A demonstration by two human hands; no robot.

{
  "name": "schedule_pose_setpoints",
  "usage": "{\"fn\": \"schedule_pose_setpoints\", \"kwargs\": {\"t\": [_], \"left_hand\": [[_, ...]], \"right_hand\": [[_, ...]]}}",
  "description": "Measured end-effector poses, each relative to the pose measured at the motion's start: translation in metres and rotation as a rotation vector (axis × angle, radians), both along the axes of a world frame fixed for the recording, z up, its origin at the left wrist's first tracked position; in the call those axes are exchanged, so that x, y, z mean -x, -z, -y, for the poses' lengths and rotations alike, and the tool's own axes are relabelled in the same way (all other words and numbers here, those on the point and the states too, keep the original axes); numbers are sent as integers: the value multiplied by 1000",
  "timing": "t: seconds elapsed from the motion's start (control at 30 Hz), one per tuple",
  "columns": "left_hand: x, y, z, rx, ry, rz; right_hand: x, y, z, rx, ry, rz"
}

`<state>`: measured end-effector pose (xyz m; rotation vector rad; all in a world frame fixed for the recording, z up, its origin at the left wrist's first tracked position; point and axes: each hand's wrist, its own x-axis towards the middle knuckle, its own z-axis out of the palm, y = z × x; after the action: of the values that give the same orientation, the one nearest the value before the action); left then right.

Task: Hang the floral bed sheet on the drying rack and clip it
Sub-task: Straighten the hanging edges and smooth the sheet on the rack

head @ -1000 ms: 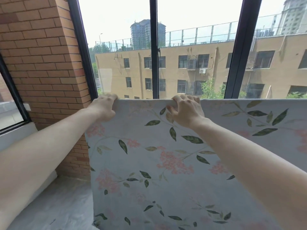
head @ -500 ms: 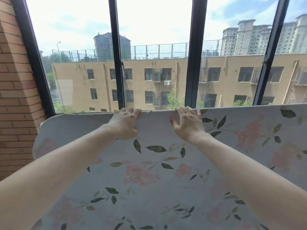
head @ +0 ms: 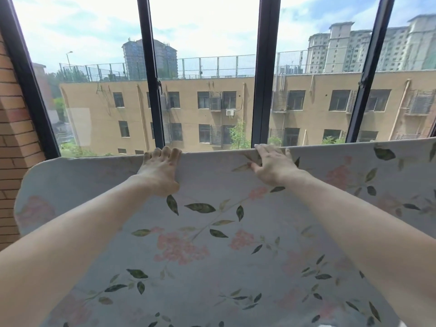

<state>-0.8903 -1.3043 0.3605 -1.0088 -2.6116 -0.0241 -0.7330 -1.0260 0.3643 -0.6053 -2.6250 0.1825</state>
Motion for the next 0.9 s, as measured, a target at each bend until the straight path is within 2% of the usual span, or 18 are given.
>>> {"fn": "schedule_pose_setpoints", "kwargs": {"t": [0.03, 0.07, 0.17, 0.3, 0.37, 0.43, 0.53, 0.63, 0.73, 0.9], "left_hand": [[-1, 0, -1, 2, -9, 6], [-3, -1, -2, 6, -27, 8], [-19, -8, -20, 13, -79, -19], [-60, -16, -90, -59, 136, -4], [-77, -17, -124, -66, 209, 11], [-85, -15, -149, -34, 194, 5], [-96, -9, -181, -13, 147, -6], [-113, -4, -221, -31, 180, -31], [-123, -2, -249, -9, 212, -76], [-128, -3, -292, -12, 298, -111]], "right_hand": [[-4, 5, -8, 5, -15, 53], [-9, 8, -17, 29, -6, 19], [-27, 6, -43, 62, 77, -251], [-38, 21, -52, -17, -59, -78], [-47, 16, -70, 33, -61, -193], [-61, 9, -99, 60, 13, -269], [-78, 14, -133, -8, 30, -120], [-93, 19, -157, 37, 34, -219], [-107, 27, -176, -14, 47, -126], [-135, 31, -197, 85, 112, -202]]}}
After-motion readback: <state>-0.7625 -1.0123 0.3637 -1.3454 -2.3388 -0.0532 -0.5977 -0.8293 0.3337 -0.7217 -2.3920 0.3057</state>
